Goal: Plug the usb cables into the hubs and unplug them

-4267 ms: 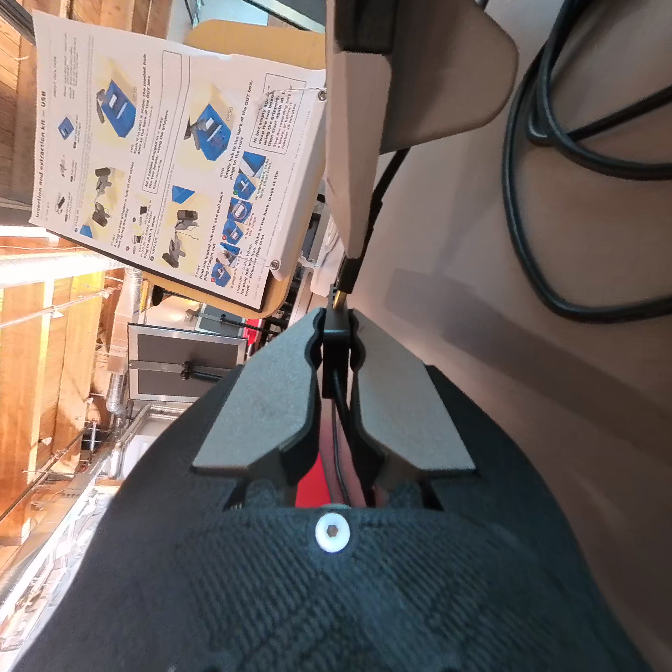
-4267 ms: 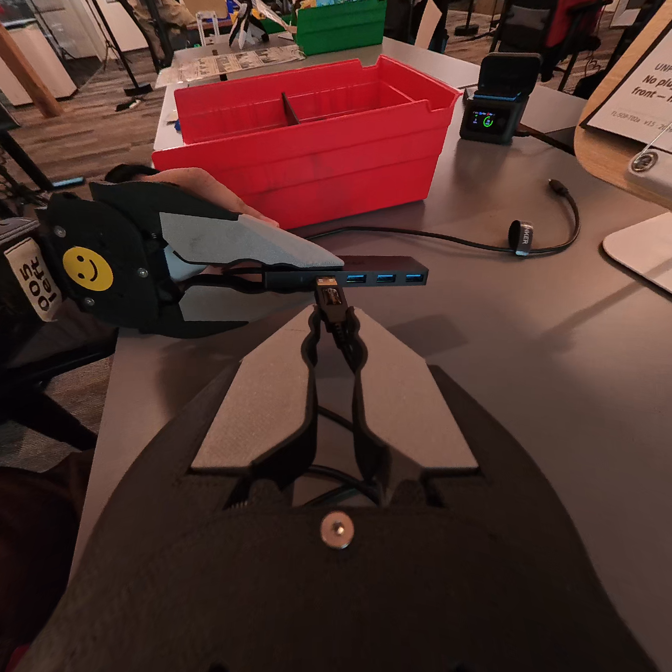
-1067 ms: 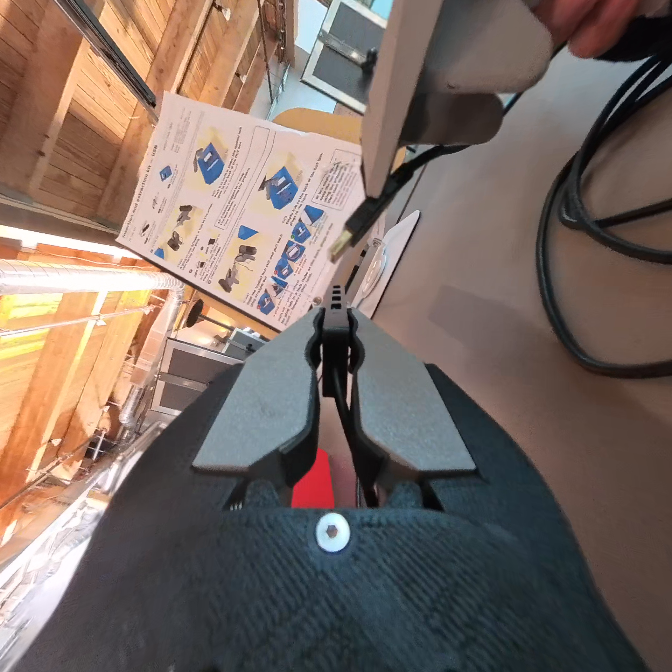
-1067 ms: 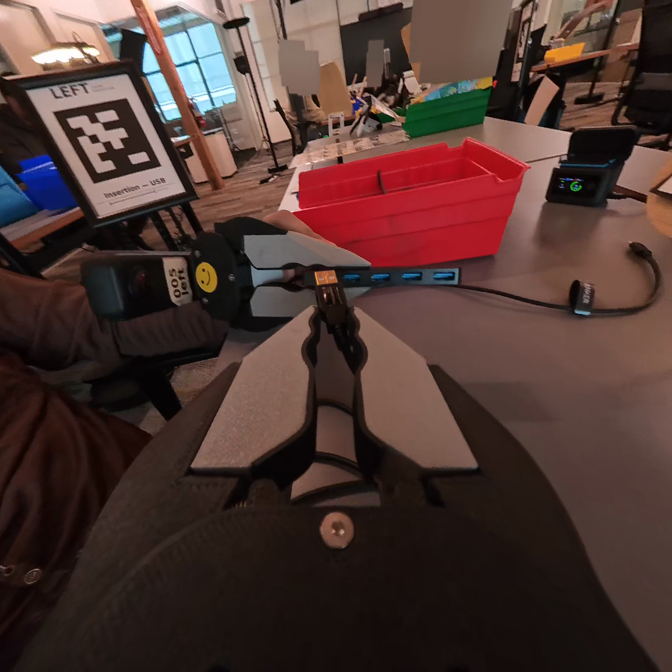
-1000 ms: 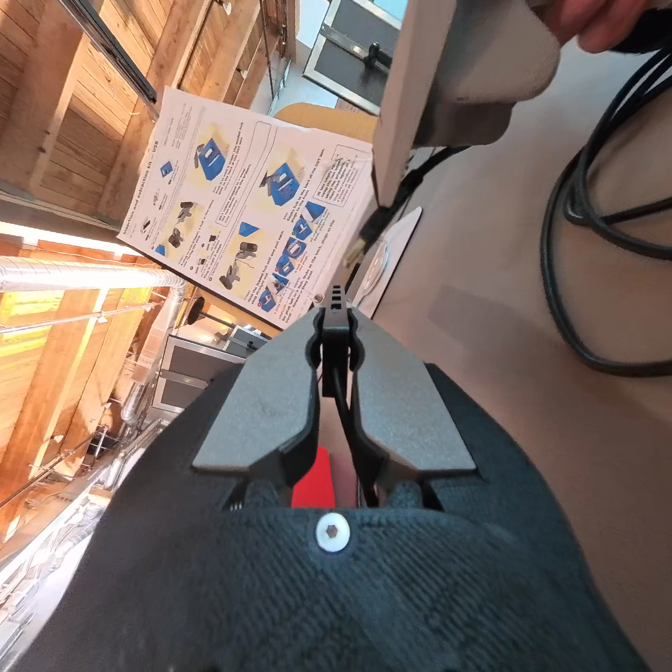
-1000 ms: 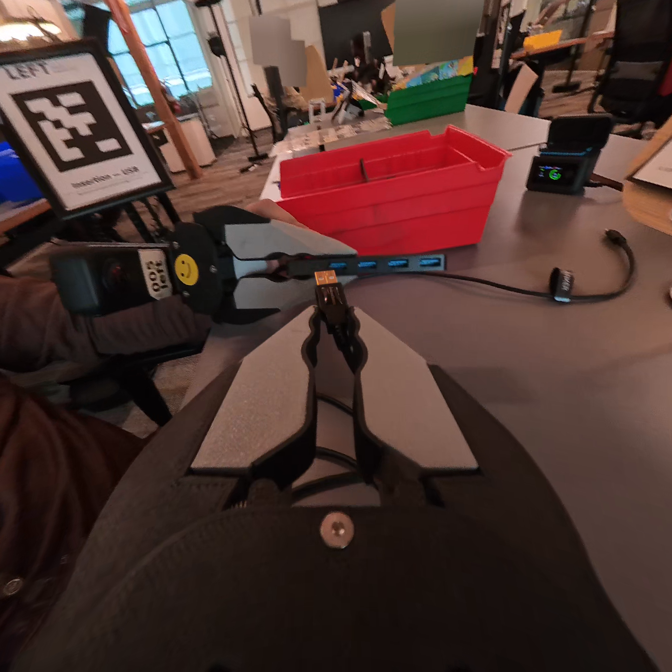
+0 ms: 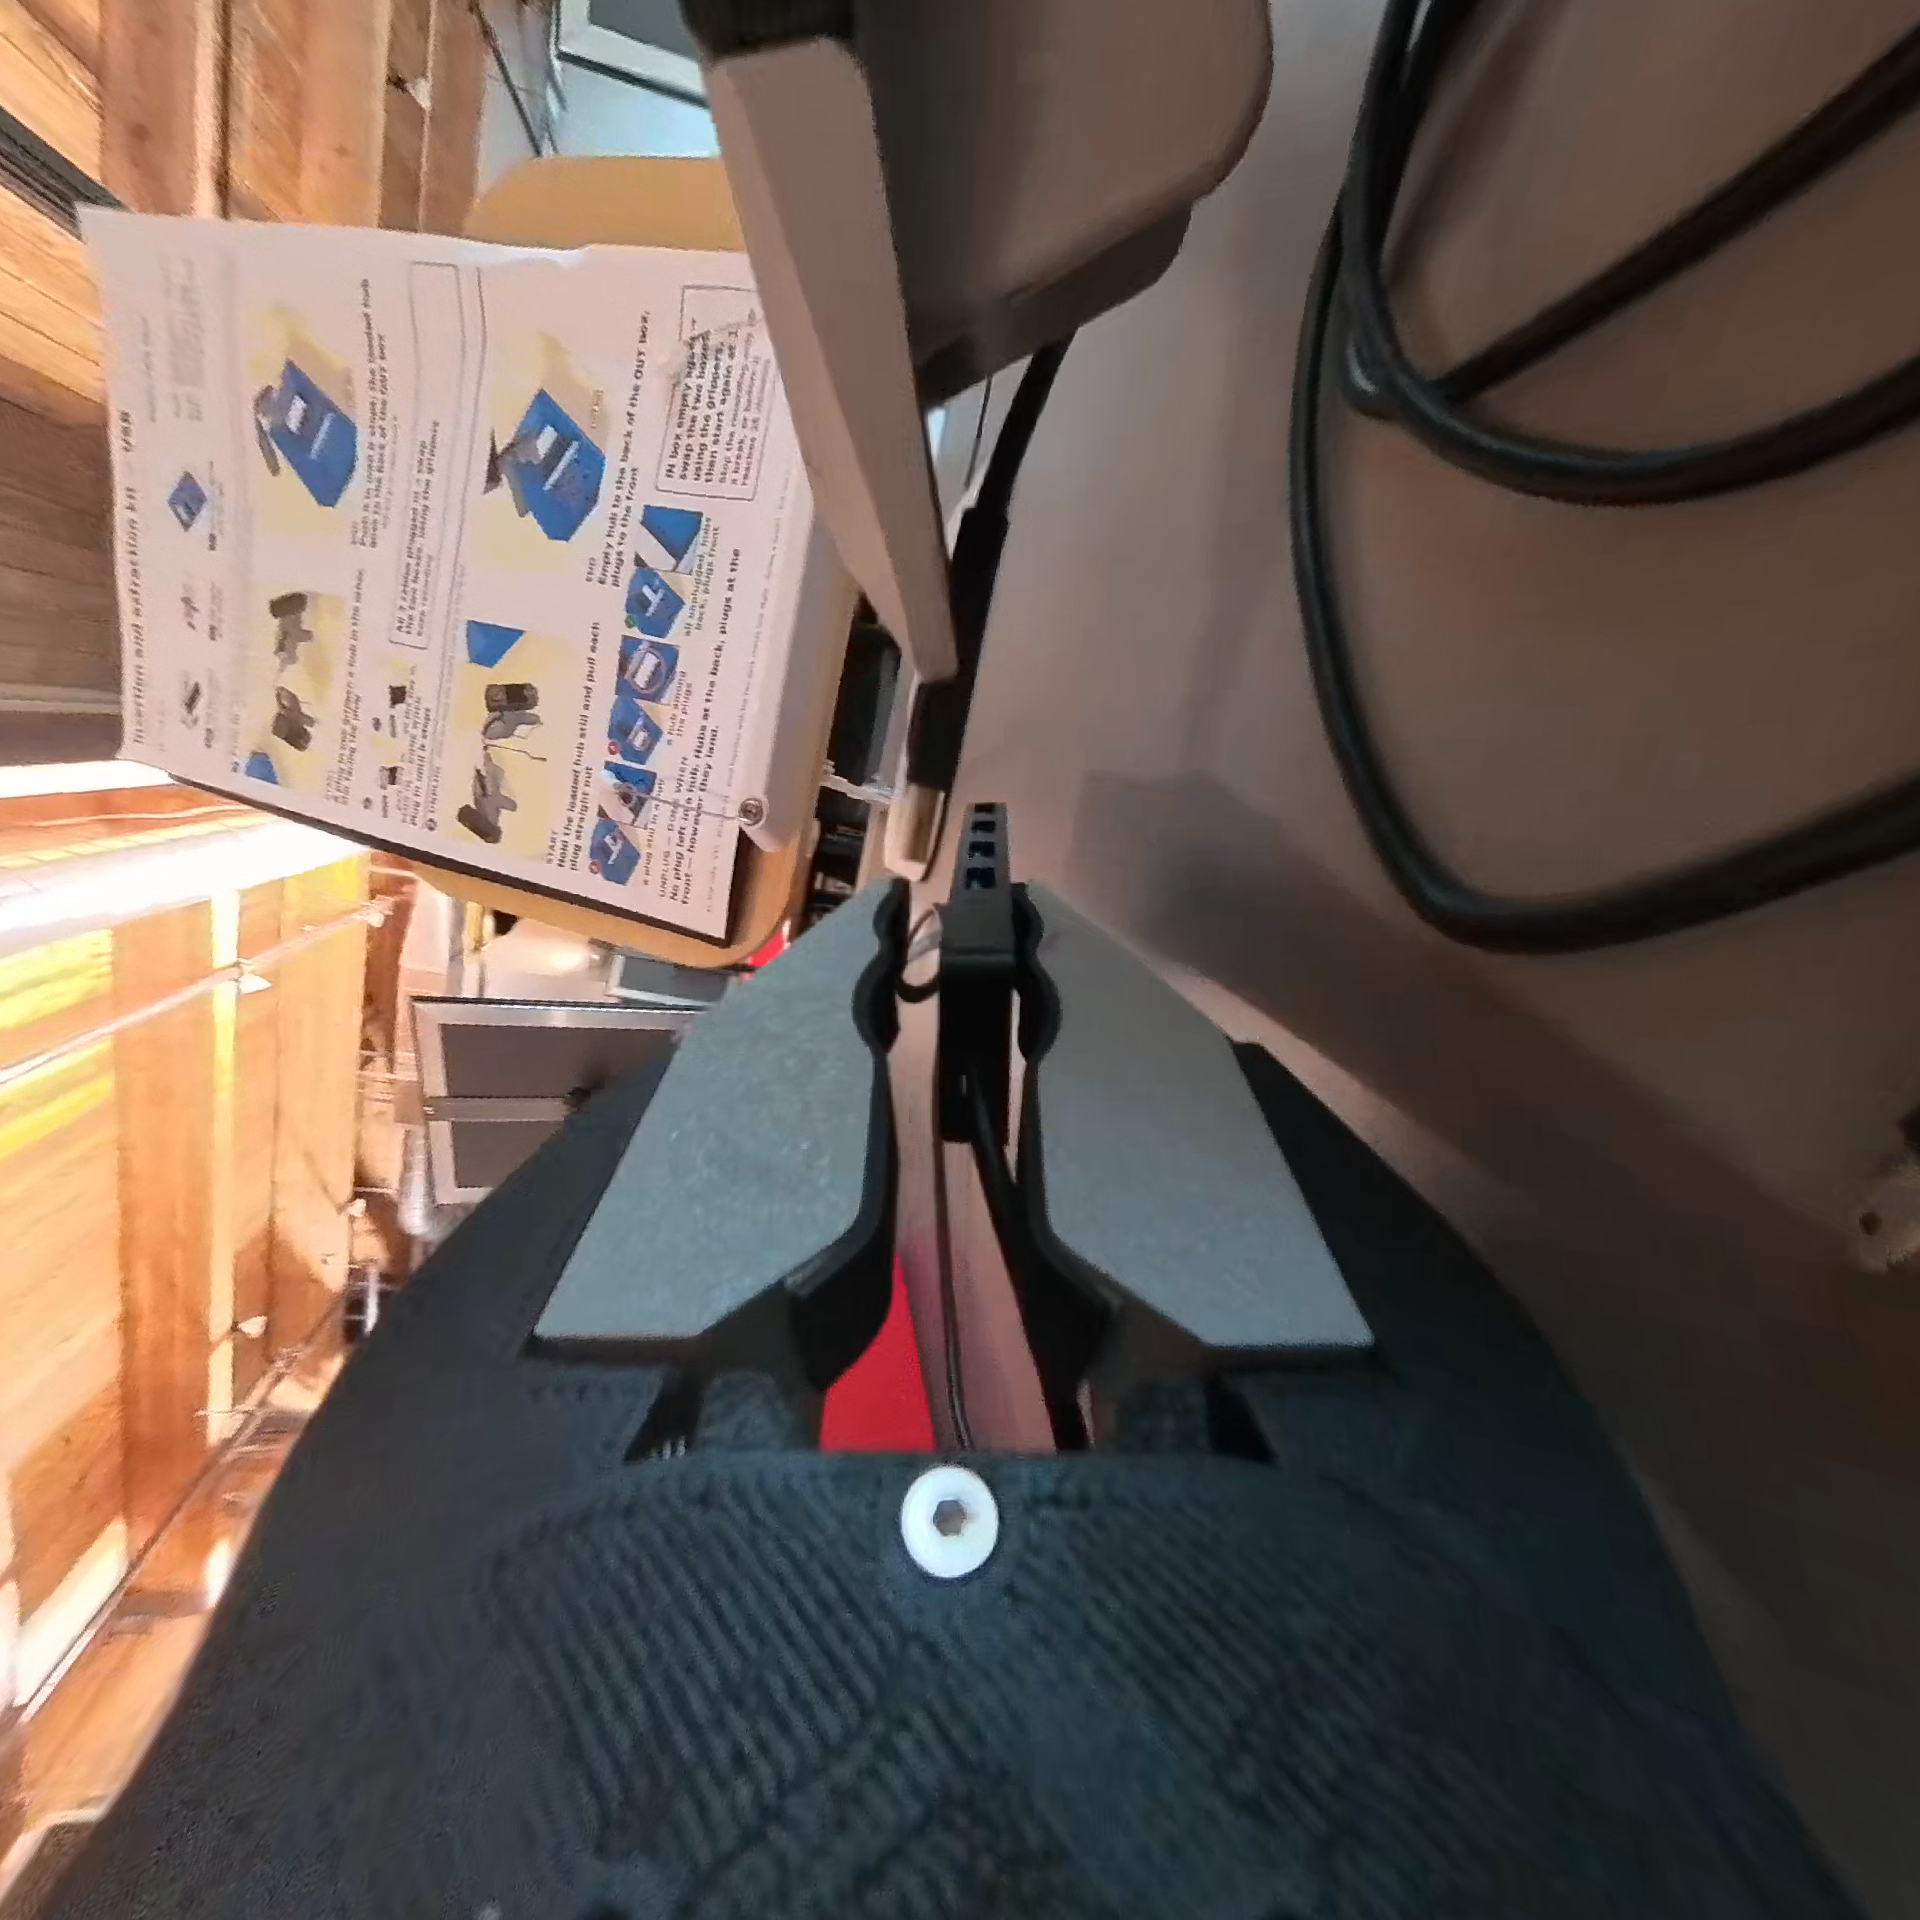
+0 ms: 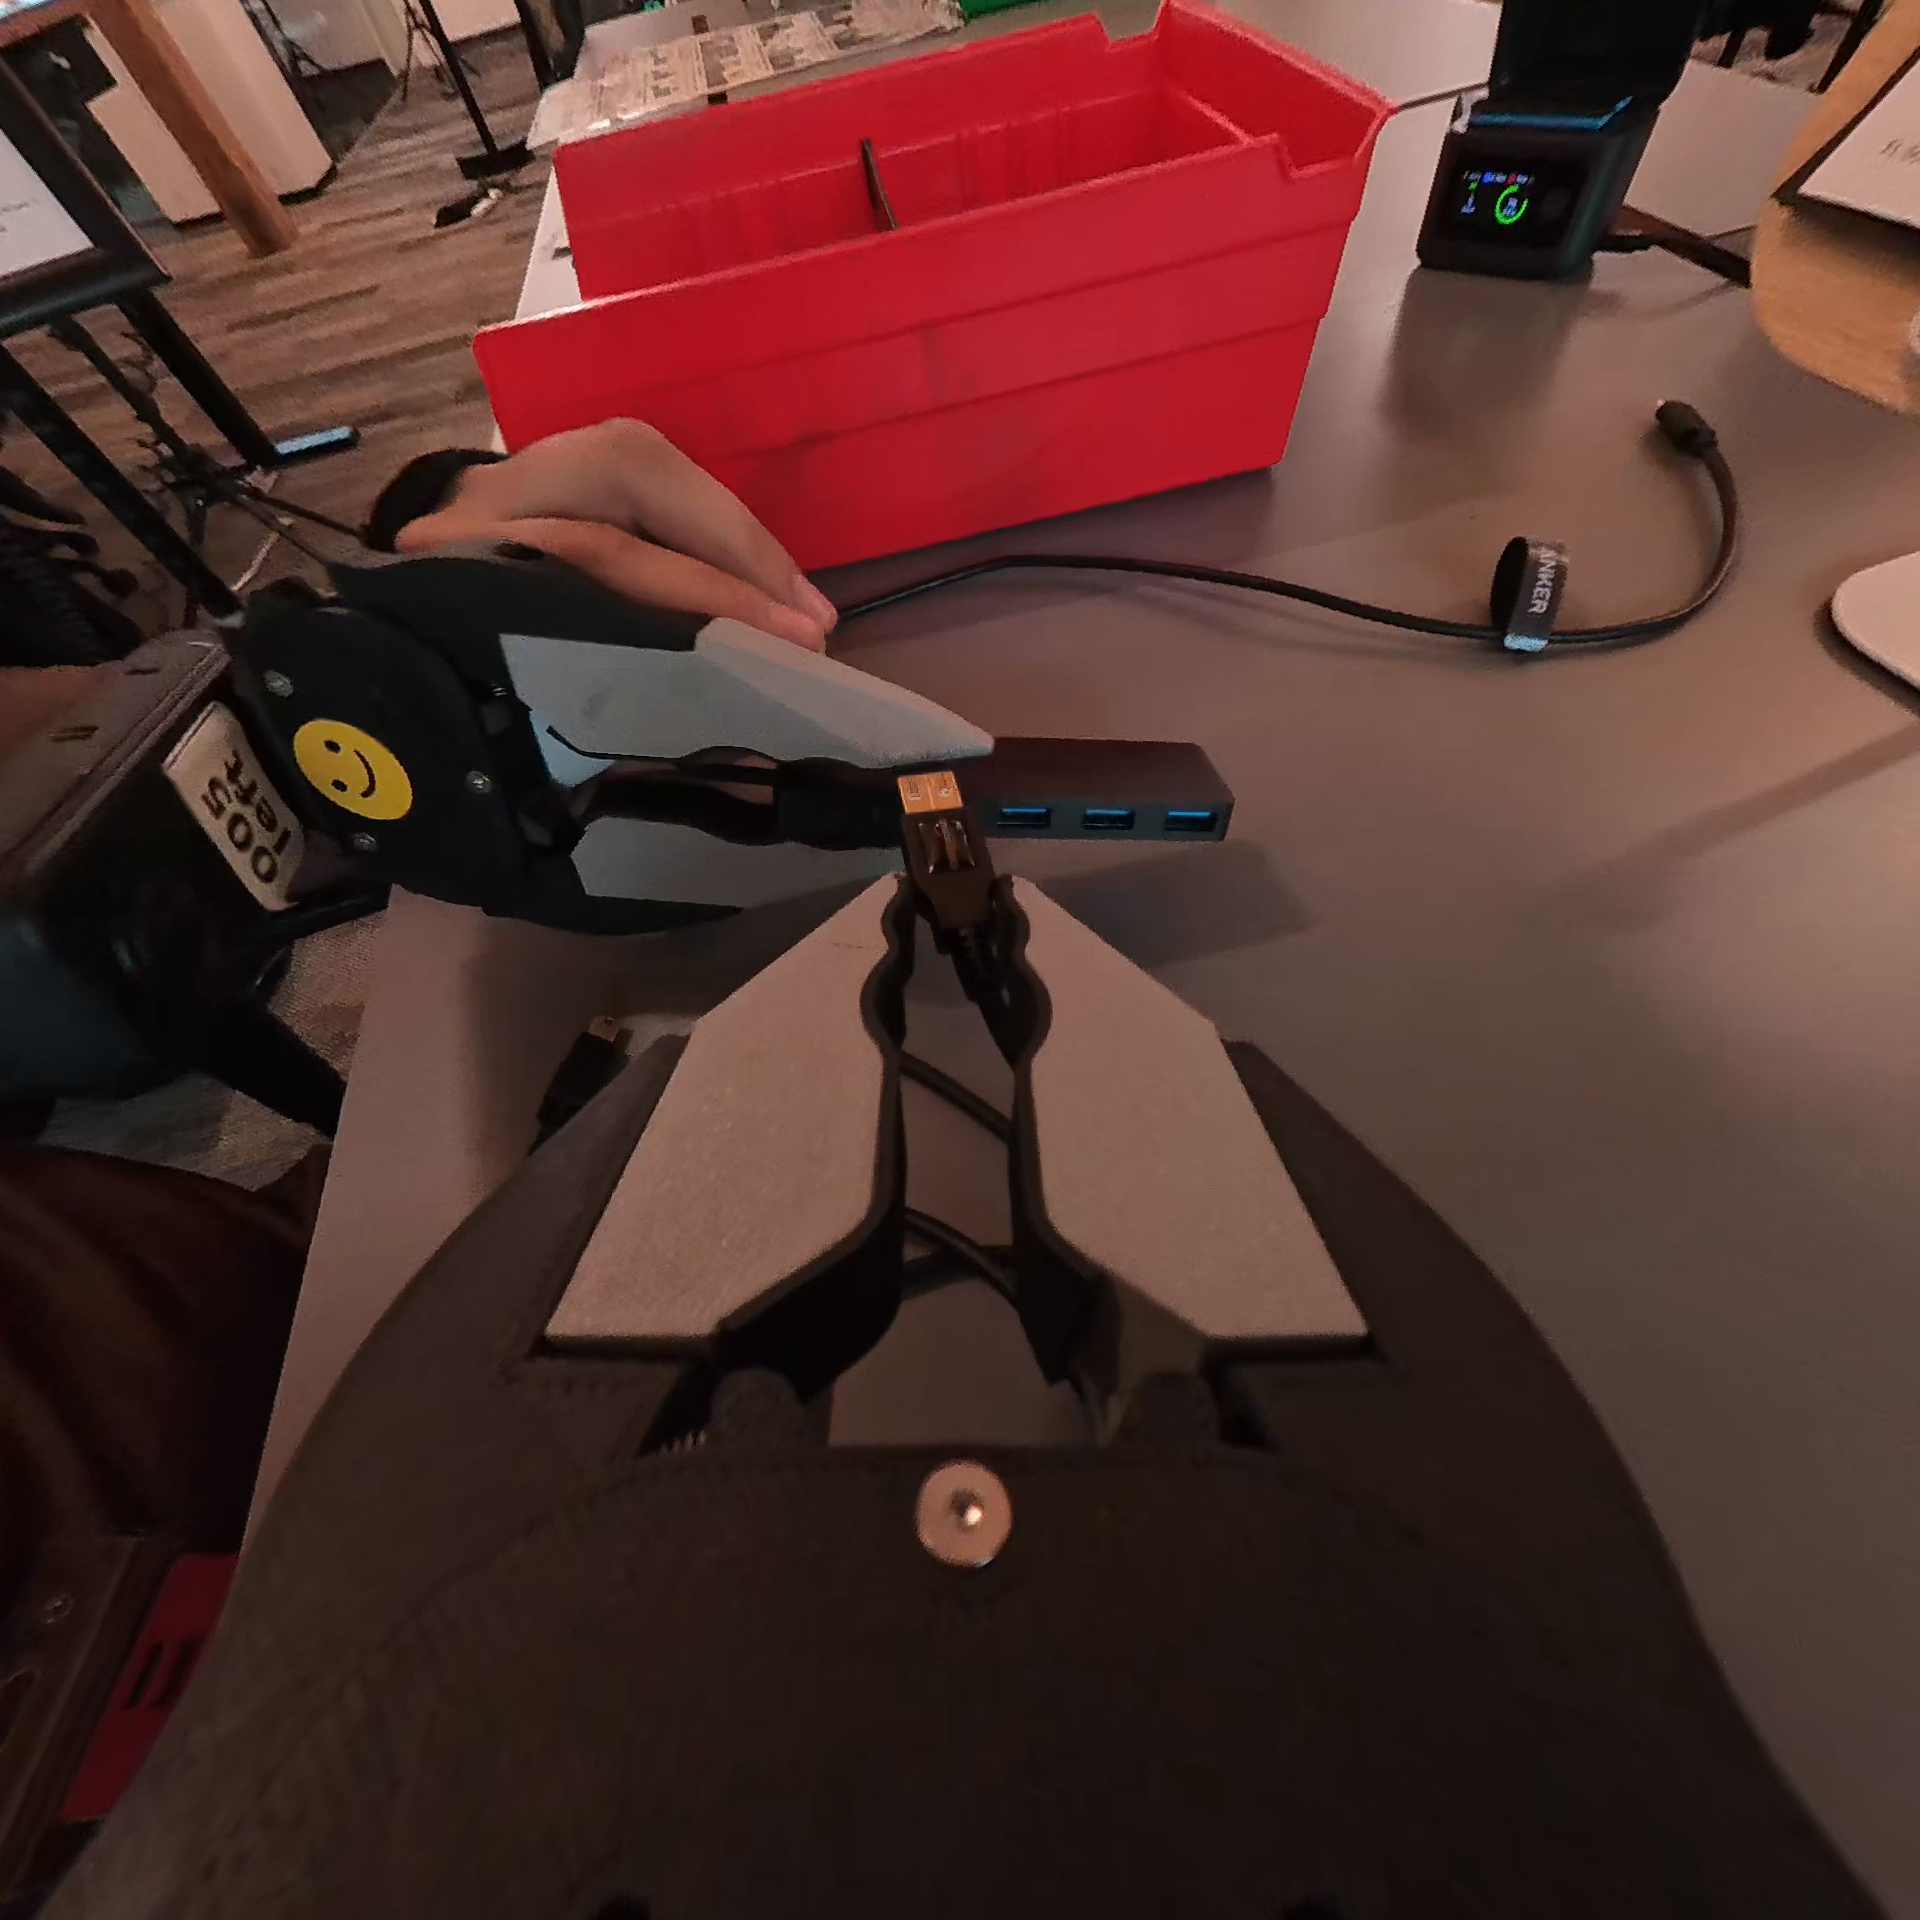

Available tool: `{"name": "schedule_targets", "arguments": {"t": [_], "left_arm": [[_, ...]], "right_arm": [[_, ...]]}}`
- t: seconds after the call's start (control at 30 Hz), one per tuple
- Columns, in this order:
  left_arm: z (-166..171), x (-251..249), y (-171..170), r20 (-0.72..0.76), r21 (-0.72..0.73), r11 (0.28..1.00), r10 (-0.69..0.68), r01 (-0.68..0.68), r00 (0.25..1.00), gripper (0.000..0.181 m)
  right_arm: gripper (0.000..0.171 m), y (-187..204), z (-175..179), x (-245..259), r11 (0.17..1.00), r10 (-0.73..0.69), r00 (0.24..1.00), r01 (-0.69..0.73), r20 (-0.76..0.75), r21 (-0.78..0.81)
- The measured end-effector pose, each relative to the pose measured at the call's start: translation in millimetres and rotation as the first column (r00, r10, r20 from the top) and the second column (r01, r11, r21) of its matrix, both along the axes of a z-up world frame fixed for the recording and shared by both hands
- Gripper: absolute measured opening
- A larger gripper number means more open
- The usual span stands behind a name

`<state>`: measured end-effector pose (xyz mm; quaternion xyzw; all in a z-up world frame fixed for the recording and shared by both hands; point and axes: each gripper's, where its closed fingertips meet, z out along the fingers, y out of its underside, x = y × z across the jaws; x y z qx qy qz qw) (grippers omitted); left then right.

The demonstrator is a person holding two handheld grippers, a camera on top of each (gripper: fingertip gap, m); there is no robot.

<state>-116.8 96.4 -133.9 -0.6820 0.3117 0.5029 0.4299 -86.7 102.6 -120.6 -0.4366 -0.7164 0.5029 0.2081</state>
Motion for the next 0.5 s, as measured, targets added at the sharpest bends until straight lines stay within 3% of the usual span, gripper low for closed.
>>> {"name": "schedule_targets", "arguments": {"t": [0.33,0.43,0.5], "left_arm": [[0.4,6.9,1.2,-0.148,-0.025,0.999,-0.023,0.019,0.989,0.015],[-1.5,8.6,1.1,-0.053,-0.05,0.998,-0.026,0.024,0.998,0.015],[-2.4,8.3,0.6,0.039,-0.047,0.998,-0.034,0.036,0.999,0.014]], "right_arm": [[0.013,-13.4,-5.0,1.9,0.996,0.049,0.997,-0.044,0.058,-0.077],[0.013,-12.1,-3.3,2.2,0.997,0.05,0.998,-0.047,0.041,-0.057],[0.013,-8.5,-0.9,3.8,0.998,0.046,0.999,-0.046,0.001,0.049]]}}
